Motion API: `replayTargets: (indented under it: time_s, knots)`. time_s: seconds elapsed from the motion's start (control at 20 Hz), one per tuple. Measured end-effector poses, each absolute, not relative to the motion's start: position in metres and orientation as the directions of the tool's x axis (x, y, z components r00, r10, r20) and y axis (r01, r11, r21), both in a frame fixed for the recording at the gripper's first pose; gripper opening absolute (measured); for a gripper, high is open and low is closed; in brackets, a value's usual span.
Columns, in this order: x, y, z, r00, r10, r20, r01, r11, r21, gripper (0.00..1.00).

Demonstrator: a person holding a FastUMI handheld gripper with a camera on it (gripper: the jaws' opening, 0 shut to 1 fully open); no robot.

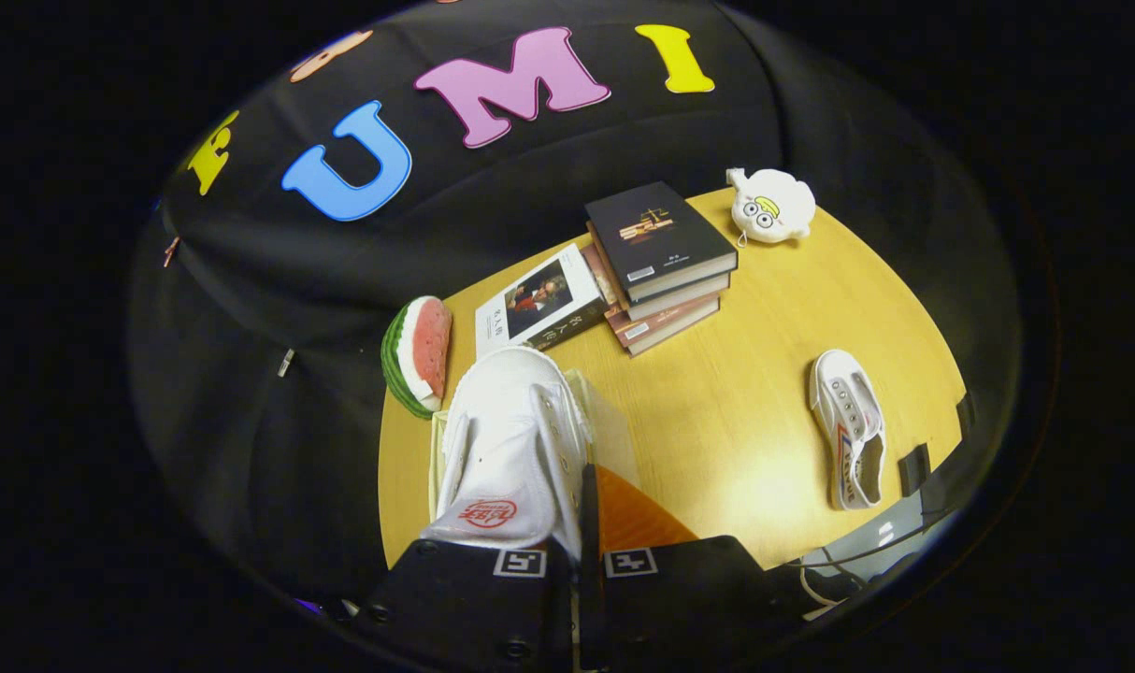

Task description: Open the storage box then place both shoes into the box .Put the left shoe in first, then the right shoe, with the right side of both shoes facing outward in a uniform manner.

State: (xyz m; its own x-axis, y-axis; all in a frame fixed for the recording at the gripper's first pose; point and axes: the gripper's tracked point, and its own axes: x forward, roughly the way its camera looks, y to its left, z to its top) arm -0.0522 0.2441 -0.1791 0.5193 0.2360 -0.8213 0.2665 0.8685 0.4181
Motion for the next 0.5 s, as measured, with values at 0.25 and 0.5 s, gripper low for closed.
replayTargets:
  time_s: [0.25, 0.5]
  knots:
    - [-0.059, 0.295, -0.219, 0.438, 0.215, -0.873, 0.315, 0.873, 0.373, 0.08]
    - [-0.050, 0.317, -0.247, 0.417, 0.176, -0.892, 0.366, 0.865, 0.342, 0.08]
